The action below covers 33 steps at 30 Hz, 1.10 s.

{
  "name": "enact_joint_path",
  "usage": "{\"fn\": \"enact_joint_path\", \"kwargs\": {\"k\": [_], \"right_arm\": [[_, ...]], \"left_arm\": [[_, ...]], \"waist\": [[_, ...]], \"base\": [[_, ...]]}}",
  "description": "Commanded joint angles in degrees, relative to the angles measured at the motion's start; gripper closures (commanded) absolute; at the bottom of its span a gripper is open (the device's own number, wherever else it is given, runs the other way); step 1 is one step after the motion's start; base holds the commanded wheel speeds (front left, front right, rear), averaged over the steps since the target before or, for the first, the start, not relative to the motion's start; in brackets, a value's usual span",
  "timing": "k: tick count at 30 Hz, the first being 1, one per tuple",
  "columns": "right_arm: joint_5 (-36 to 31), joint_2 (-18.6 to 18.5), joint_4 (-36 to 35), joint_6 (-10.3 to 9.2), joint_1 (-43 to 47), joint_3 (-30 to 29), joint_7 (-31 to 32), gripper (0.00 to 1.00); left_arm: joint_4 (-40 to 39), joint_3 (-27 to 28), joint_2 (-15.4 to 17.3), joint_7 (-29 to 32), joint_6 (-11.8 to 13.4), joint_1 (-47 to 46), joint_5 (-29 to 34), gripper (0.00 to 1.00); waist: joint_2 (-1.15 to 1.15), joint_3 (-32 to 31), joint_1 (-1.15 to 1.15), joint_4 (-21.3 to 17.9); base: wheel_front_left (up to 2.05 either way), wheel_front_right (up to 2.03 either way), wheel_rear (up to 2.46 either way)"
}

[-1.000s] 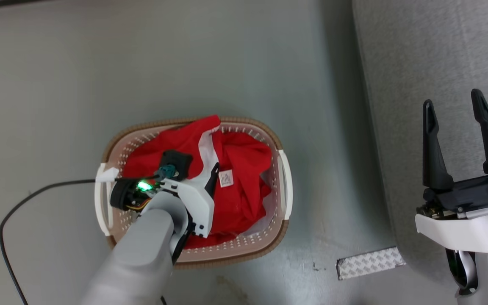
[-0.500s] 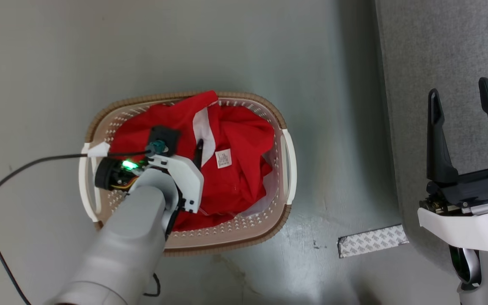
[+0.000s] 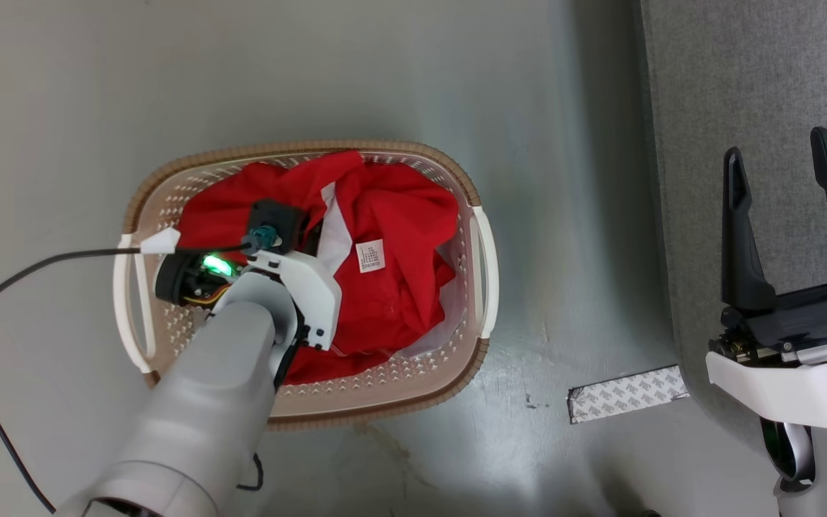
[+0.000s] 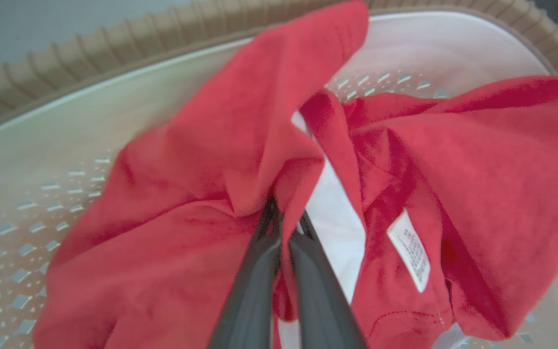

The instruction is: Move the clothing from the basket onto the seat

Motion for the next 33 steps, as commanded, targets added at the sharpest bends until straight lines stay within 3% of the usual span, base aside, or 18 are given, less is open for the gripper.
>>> {"fn": "enact_joint_path", "kwargs": {"k": [1, 8, 16, 25, 33], "right_arm": [[-0.2, -0.1, -0.1, -0.12, -0.9, 0.0, 0.0, 0.0], [-0.1, -0.1, 1.4, -0.12, -1.0, 0.3, 0.0, 0.0], [1.3, -0.2, 5.0, -0.12, 0.1, 1.4, 0.0, 0.0], [3.6, -0.2, 9.4, -0.12, 3.2, 3.5, 0.0, 0.0], [5.1, -0.2, 12.6, -0.12, 7.0, 3.8, 0.0, 0.0]], "left_arm": [[0.1, 0.0, 0.5, -0.6, -0.5, -0.7, 0.0, 1.0], [-3.3, 2.4, 0.3, -1.3, -3.6, 1.6, -4.1, 1.0], [-13.1, 6.7, 1.8, -1.4, -5.7, 11.0, -6.8, 1.0], [-26.3, 13.8, 4.9, -1.4, -5.1, 26.0, -6.5, 1.0], [-37.1, 18.9, 4.7, -1.4, -3.6, 35.5, -5.5, 1.0]], "waist": [[0.0, -0.1, 0.0, 0.1], [0.0, -3.6, 0.0, 2.0], [0.0, -13.5, 0.0, 4.9], [0.0, -25.3, 0.0, 7.4], [0.0, -33.9, 0.0, 8.4]], "base": [[0.0, 0.0, 0.0], [0.0, 0.0, 0.0], [0.0, 0.0, 0.0], [0.0, 0.0, 0.0], [0.0, 0.0, 0.0]]}}
